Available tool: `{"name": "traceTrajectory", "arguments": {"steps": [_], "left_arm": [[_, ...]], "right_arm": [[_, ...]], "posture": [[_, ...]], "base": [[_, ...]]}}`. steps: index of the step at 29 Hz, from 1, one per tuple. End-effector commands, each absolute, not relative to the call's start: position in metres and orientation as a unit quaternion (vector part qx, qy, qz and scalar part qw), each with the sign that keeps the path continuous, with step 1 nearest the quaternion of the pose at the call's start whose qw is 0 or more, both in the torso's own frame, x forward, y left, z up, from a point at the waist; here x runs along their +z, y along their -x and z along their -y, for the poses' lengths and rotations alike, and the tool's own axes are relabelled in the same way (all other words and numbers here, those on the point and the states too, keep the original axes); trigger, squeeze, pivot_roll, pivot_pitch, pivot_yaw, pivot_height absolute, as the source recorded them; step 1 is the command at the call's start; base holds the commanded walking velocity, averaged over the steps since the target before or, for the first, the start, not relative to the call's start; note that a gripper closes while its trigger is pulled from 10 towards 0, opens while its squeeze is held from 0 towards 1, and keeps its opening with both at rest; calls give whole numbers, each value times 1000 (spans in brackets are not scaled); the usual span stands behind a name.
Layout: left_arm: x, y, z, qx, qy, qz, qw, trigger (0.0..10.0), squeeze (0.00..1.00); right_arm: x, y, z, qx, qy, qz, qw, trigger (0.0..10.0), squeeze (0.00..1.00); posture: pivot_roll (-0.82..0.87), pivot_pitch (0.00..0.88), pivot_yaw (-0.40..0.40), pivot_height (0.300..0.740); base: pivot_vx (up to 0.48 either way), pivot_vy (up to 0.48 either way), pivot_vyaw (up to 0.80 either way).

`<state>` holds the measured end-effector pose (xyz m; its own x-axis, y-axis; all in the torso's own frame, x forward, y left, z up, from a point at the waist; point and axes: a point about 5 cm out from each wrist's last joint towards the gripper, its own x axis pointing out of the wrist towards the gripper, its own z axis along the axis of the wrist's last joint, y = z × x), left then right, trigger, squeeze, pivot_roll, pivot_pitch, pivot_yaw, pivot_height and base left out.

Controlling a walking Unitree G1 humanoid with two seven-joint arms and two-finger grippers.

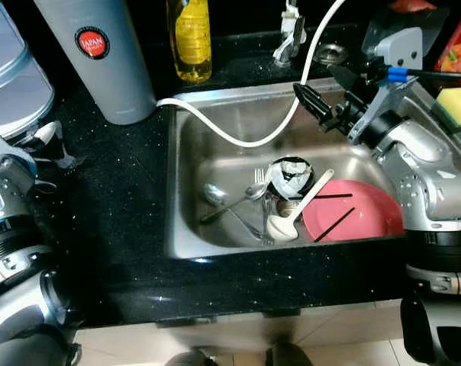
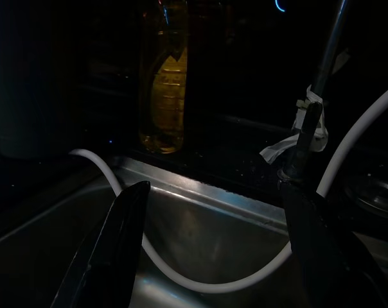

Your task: Kitchen organization

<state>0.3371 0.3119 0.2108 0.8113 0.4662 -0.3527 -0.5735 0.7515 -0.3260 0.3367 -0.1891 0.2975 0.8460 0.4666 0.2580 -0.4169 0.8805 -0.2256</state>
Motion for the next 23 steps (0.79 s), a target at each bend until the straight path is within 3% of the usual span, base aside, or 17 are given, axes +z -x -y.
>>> {"name": "traceTrajectory", "arguments": {"steps": [1, 5, 6, 7, 8, 9, 10, 12, 14, 15, 23], "left_arm": [[181, -338, -297, 262, 232, -201, 915, 10000, 0], [175, -338, -287, 246, 240, -220, 913, 10000, 0], [170, -338, -283, 238, 236, -231, 913, 6588, 0], [167, -337, -281, 236, 221, -241, 915, 5098, 0], [167, -337, -281, 236, 221, -241, 915, 5098, 0], [165, -336, -282, 238, 213, -246, 915, 4118, 0], [165, -336, -282, 238, 213, -246, 915, 4118, 0], [168, -334, -288, 252, 158, -238, 925, 6431, 0], [165, -333, -290, 257, 148, -244, 923, 3529, 0], [163, -332, -289, 255, 153, -249, 922, 78, 0], [160, -333, -276, 225, 158, -257, 926, 0, 0]], "right_arm": [[302, -335, 188, 232, 80, 166, 955, 10000, 0], [302, -335, 188, 231, 80, 166, 955, 10000, 0], [302, -335, 188, 231, 80, 167, 955, 10000, 0], [302, -335, 188, 231, 79, 167, 955, 10000, 0], [302, -335, 188, 231, 79, 167, 955, 10000, 0], [302, -335, 188, 231, 79, 167, 955, 10000, 0], [302, -335, 188, 231, 79, 167, 955, 10000, 0], [302, -335, 188, 230, 78, 168, 955, 10000, 0], [302, -335, 188, 230, 78, 168, 955, 10000, 0], [302, -335, 188, 230, 77, 168, 956, 10000, 0], [303, -336, 188, 229, 77, 169, 956, 10000, 0]], "posture": [[-65, 110, 106, 740], [-63, 112, 107, 740], [-62, 113, 108, 740], [-60, 113, 108, 740], [-60, 113, 108, 740], [-62, 114, 108, 740], [-62, 114, 108, 740], [-55, 114, 107, 740], [-56, 114, 108, 740], [-55, 114, 108, 740], [-59, 115, 106, 740]], "base": [[0, 0, 0], [0, 0, 0], [0, 0, 0], [0, 0, 0], [0, 0, 0], [0, 0, 0], [0, 0, 0], [0, 0, 0], [0, 0, 0], [0, 0, 0], [0, 0, 0]]}}
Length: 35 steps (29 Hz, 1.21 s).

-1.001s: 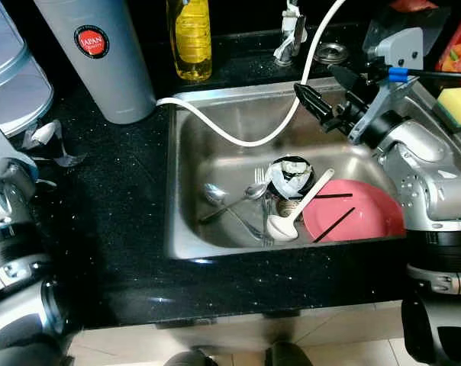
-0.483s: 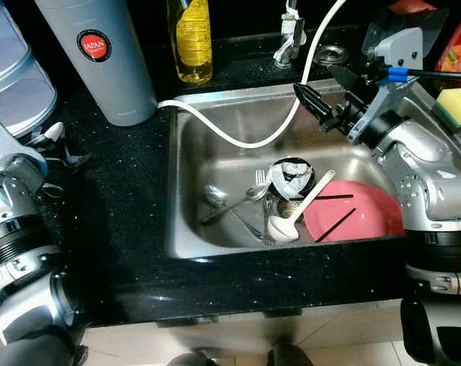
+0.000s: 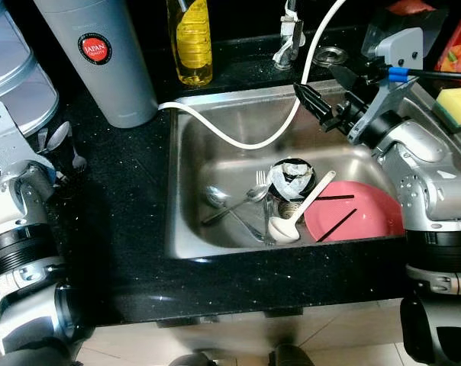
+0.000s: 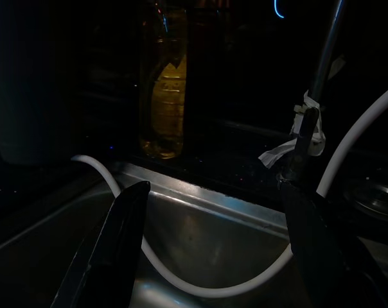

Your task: Kitchen organization

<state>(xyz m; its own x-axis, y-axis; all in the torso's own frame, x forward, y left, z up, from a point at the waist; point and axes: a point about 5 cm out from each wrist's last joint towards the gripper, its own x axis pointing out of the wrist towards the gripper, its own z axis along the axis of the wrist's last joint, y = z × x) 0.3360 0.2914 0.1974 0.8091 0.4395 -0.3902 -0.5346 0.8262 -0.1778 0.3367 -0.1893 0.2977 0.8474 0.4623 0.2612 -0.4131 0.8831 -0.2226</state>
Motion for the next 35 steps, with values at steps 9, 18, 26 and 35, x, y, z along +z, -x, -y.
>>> {"name": "traceTrajectory", "arguments": {"steps": [9, 18, 26, 35], "left_arm": [[169, -339, -265, 201, 156, -242, 936, 1647, 0], [193, -344, -258, 192, 120, -178, 958, 0, 0], [231, -341, -259, 204, 33, -87, 975, 10000, 0], [243, -331, -271, 239, 30, -63, 969, 10000, 1000]], "right_arm": [[304, -336, 189, 226, 77, 171, 956, 10000, 0], [305, -336, 189, 224, 76, 173, 956, 10000, 0], [305, -337, 188, 224, 74, 174, 956, 10000, 0], [304, -337, 186, 228, 73, 174, 955, 10000, 0]], "posture": [[-60, 113, 104, 740], [-62, 114, 102, 740], [-56, 112, 100, 740], [-52, 102, 96, 740]], "base": [[0, 0, 0], [0, 0, 0], [0, 0, 0], [0, 0, 0]]}}
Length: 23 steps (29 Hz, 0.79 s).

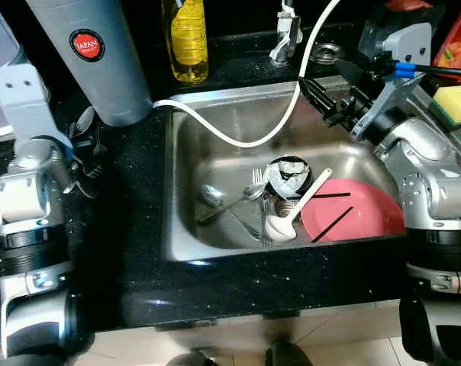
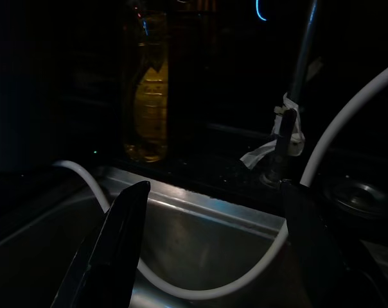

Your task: Kitchen organization

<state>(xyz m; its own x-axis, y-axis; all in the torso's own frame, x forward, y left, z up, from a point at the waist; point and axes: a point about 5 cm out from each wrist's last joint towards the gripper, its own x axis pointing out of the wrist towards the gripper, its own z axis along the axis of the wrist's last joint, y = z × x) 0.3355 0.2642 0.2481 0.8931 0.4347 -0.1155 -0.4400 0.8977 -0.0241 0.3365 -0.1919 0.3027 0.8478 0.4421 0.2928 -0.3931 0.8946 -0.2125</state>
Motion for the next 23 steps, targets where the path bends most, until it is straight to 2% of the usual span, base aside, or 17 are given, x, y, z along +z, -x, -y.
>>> {"name": "traceTrajectory", "arguments": {"steps": [1, 16, 23], "left_arm": [[243, -331, -271, 239, 30, -63, 969, 10000, 1000], [213, -325, -264, 233, 116, -143, 955, 10000, 1000], [198, -327, -271, 266, 160, -171, 935, 10000, 1000]], "right_arm": [[304, -337, 186, 228, 73, 174, 955, 10000, 0], [304, -338, 184, 232, 72, 178, 954, 10000, 0], [305, -339, 184, 233, 71, 181, 953, 10000, 0]], "posture": [[-52, 102, 96, 740], [-52, 88, 94, 740], [-52, 88, 92, 740]], "base": [[0, 0, 0], [0, 0, 0], [0, 0, 0]]}}
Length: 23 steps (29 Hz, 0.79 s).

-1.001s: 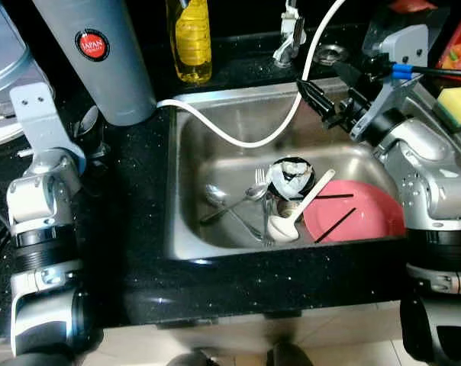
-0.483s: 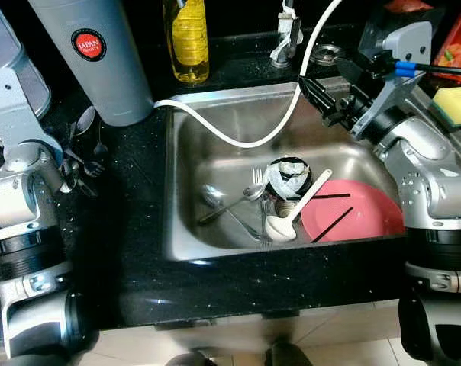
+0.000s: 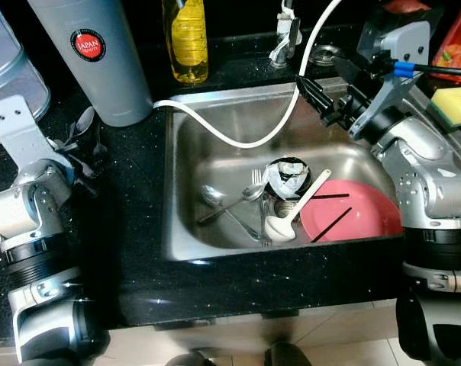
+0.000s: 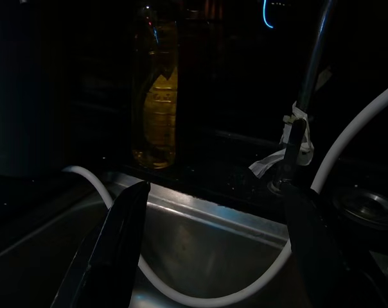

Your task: Kitchen organization

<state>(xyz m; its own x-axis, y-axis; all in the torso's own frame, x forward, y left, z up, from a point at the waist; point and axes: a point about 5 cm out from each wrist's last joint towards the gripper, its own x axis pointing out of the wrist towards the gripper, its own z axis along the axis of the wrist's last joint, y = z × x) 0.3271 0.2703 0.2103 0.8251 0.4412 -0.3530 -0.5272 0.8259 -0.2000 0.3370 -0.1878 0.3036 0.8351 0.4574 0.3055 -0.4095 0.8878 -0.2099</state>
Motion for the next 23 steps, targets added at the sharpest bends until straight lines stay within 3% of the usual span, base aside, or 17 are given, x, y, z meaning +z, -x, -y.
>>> {"name": "traceTrajectory", "arguments": {"steps": [1, 2, 3, 11, 12, 13, 14, 15, 16, 23], "left_arm": [[198, -327, -271, 266, 160, -171, 935, 10000, 1000], [195, -327, -273, 267, 172, -179, 931, 10000, 808], [192, -329, -273, 260, 184, -188, 929, 10000, 0], [176, -329, -270, 227, 175, -249, 925, 10000, 0], [170, -326, -269, 225, 176, -263, 921, 8549, 0], [170, -326, -269, 225, 176, -263, 921, 8549, 0], [165, -324, -269, 228, 173, -275, 918, 5255, 0], [165, -324, -269, 228, 173, -275, 918, 5255, 0], [157, -321, -270, 232, 170, -290, 913, 0, 0], [158, -321, -271, 236, 164, -281, 916, 0, 0]], "right_arm": [[305, -339, 184, 233, 71, 181, 953, 10000, 0], [305, -339, 183, 233, 71, 181, 953, 10000, 0], [305, -339, 183, 234, 71, 182, 953, 10000, 0], [306, -337, 183, 232, 69, 184, 953, 10000, 0], [306, -337, 183, 232, 69, 184, 953, 10000, 0], [306, -337, 183, 232, 69, 184, 953, 10000, 0], [305, -337, 183, 231, 69, 184, 953, 10000, 0], [305, -337, 183, 231, 69, 184, 953, 10000, 0], [306, -337, 184, 231, 68, 184, 953, 10000, 0], [306, -337, 183, 232, 68, 185, 952, 10000, 0]], "posture": [[-52, 88, 92, 740], [-52, 88, 92, 740], [-52, 89, 92, 740], [-53, 95, 102, 740], [-55, 99, 106, 740], [-55, 99, 106, 740], [-55, 100, 107, 740], [-55, 100, 107, 740], [-56, 103, 104, 740], [-54, 105, 100, 740]], "base": [[0, 0, 0], [0, 0, 0], [0, 0, 0], [0, 0, 0], [0, 0, 0], [0, 0, 0], [0, 0, 0], [0, 0, 0], [0, 0, 0], [0, 0, 0]]}}
